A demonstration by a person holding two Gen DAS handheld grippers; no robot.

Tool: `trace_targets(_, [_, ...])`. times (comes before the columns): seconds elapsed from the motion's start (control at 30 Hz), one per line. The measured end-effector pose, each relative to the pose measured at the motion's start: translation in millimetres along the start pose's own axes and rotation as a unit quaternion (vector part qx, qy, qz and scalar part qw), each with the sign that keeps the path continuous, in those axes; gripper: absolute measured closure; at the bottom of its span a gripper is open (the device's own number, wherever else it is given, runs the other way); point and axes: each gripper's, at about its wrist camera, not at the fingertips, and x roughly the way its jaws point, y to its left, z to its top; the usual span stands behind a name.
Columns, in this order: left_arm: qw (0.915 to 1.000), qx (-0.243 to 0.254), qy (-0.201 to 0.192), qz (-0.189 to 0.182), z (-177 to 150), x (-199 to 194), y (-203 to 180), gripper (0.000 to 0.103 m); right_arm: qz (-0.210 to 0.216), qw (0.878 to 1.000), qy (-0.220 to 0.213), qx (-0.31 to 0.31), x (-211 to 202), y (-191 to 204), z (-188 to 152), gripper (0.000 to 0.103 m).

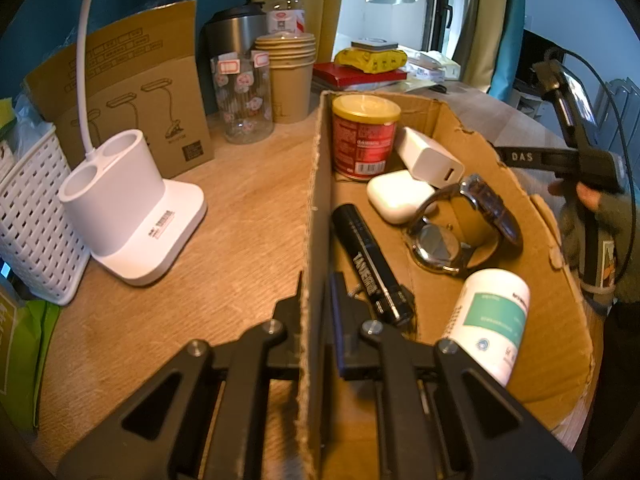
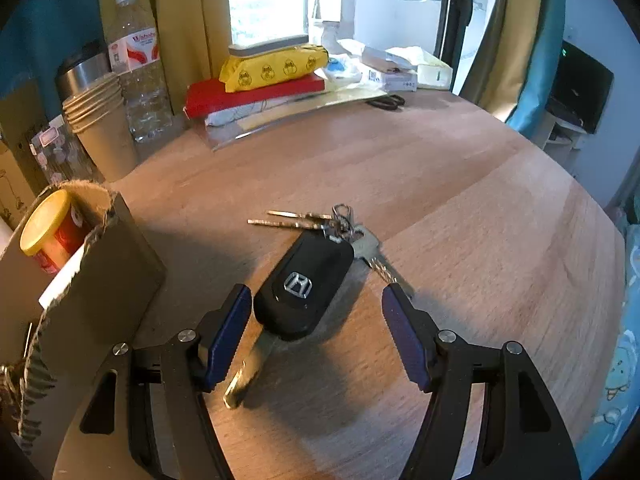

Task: Organize rigid objects
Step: 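Lower the right gripper around the black car key and close it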

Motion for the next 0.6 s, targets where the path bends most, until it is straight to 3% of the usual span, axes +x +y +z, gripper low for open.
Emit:
trace_targets(0.33, [1.0, 0.0, 0.0, 0.0, 0.1, 0.1, -0.5, 0.093, 0.008, 1.0, 0.02, -0.005, 14.9, 3.0, 9.2, 0.032])
trace_targets(0.4, [1.0, 0.0, 0.0, 0.0, 0.1, 0.0, -0.6, 0.093, 0.008, 1.0, 0.016, -0.003, 13.9, 1.8, 9.2, 0.042])
trace_targets(0.43, [1.0, 0.0, 0.0, 0.001, -0.1, -0.1, -0.4, 0.093, 0.01, 1.0, 0.014, -0.002, 13.0, 1.3, 9.0, 0.052])
trace_targets(0.6, [1.0, 0.0, 0.0, 0.0, 0.0, 0.2, -0.4, 0.093, 0.023, 1.0, 0.009, 0.008, 8.3, -2.8, 5.3, 0.056])
